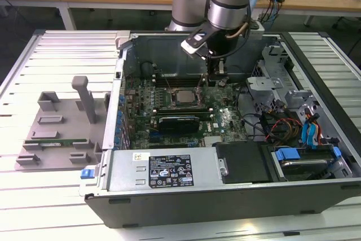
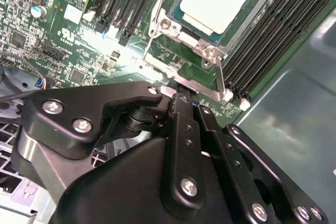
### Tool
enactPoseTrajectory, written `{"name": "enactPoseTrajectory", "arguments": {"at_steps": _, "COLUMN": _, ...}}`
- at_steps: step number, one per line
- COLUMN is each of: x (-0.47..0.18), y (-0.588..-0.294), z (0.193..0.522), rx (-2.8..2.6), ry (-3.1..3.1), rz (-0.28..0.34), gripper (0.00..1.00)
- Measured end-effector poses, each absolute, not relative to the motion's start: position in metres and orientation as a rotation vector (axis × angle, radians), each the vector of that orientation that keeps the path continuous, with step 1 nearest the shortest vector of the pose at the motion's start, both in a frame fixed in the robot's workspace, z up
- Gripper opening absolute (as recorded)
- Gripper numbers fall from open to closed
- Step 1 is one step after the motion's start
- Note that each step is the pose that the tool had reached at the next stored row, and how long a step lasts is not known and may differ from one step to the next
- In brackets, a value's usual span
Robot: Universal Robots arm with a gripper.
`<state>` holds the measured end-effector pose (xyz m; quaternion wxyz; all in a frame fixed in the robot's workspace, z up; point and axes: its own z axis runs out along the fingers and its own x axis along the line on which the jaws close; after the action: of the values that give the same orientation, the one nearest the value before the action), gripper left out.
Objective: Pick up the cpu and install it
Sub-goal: 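Close the cpu cover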
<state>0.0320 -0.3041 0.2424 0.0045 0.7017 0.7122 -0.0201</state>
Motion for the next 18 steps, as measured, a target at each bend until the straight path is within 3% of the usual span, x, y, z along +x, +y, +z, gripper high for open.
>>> {"name": "enactPoseTrajectory", "arguments": {"at_steps": 18, "x": -0.003, "y": -0.304, "z": 0.235, "rx": 2.198, "ry": 2.231, "rz": -0.063, "gripper": 0.11}}
